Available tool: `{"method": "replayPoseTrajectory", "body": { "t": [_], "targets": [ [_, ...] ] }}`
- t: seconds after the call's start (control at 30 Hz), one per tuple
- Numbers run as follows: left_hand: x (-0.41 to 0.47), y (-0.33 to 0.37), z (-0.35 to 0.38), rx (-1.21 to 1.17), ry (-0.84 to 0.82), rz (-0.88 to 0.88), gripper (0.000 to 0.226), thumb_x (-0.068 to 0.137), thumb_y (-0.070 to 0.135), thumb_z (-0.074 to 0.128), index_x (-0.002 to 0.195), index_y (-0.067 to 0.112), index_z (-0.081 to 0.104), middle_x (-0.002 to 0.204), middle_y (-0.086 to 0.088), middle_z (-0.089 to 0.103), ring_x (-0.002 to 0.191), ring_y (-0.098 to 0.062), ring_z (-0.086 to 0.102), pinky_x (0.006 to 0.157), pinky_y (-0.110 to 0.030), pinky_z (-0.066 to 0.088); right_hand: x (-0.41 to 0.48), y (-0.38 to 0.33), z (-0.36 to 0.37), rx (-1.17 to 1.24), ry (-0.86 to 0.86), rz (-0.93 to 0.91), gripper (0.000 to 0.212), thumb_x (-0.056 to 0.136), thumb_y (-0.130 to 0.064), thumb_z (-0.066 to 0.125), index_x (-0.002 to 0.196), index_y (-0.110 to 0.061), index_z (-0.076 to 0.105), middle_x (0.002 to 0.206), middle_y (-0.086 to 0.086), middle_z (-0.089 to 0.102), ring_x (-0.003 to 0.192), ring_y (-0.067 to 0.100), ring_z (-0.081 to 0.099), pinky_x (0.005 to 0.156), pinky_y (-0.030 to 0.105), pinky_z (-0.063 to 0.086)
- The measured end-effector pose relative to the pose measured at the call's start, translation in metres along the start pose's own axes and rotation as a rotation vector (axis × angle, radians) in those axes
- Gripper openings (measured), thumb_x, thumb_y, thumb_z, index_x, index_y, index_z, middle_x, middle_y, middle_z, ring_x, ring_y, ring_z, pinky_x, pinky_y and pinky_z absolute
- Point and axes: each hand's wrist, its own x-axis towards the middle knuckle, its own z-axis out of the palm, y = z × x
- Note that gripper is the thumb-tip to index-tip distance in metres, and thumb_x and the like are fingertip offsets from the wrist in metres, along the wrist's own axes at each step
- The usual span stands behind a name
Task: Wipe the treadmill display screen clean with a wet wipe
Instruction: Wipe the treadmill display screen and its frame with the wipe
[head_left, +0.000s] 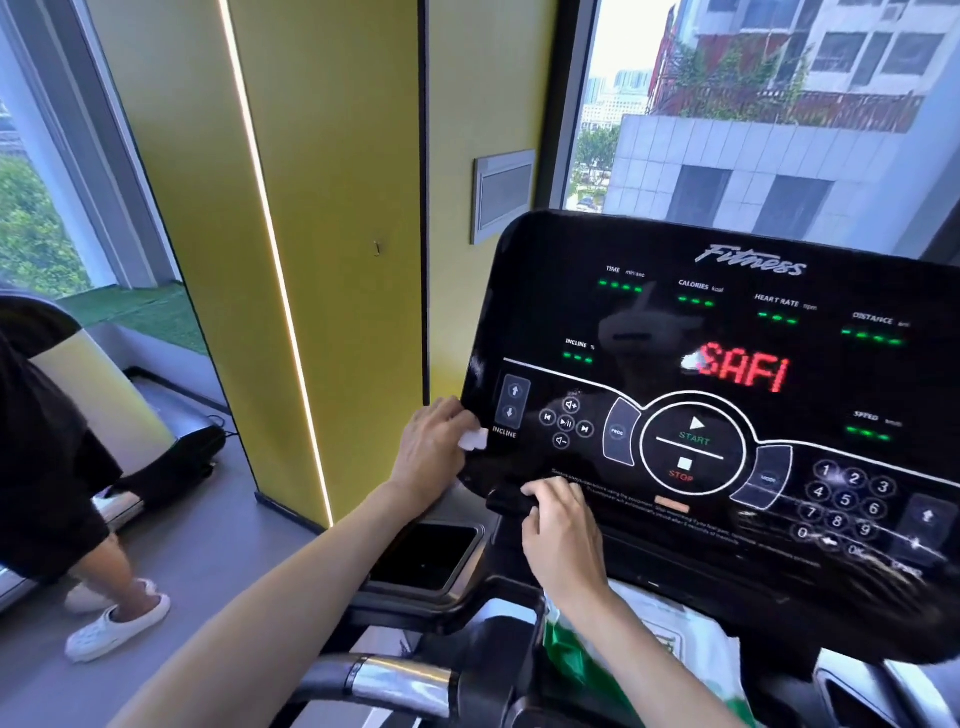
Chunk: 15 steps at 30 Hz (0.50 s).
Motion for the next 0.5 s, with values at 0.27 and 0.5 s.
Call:
{"method": "replayPoseTrajectory", "body": {
  "t": [0.27, 0.5],
  "targets": [
    [-0.006, 0.027, 0.019, -0.022, -0.107, 0.078, 0.035, 0.052, -0.01, 0.07, 0.07, 0.019, 0.06, 0.071, 0.004, 0.054, 0.067, -0.017, 0.054, 0.067, -0.022, 0.035, -0.001, 0.0, 0.001, -0.077, -0.001, -0.032, 0.031, 0.075, -0.001, 0.06, 0.104, -0.011, 0.064, 0.094, -0.002, 0.062, 0.094, 0.021, 0.055, 0.078, 0.033, 0.048],
    [-0.004, 0.001, 0.01, 0.008, -0.053, -0.082, 0.033, 0.056, -0.009, 0.071, 0.074, 0.017, 0.059, 0.072, 0.004, 0.055, 0.067, -0.02, 0.054, 0.064, -0.031, 0.041, 0.001, 0.0, 0.003, -0.052, 0.033, -0.02, 0.03, 0.07, 0.004, 0.062, 0.096, -0.011, 0.065, 0.087, -0.002, 0.063, 0.088, 0.022, 0.056, 0.071, 0.034, 0.051]
  ]
}}
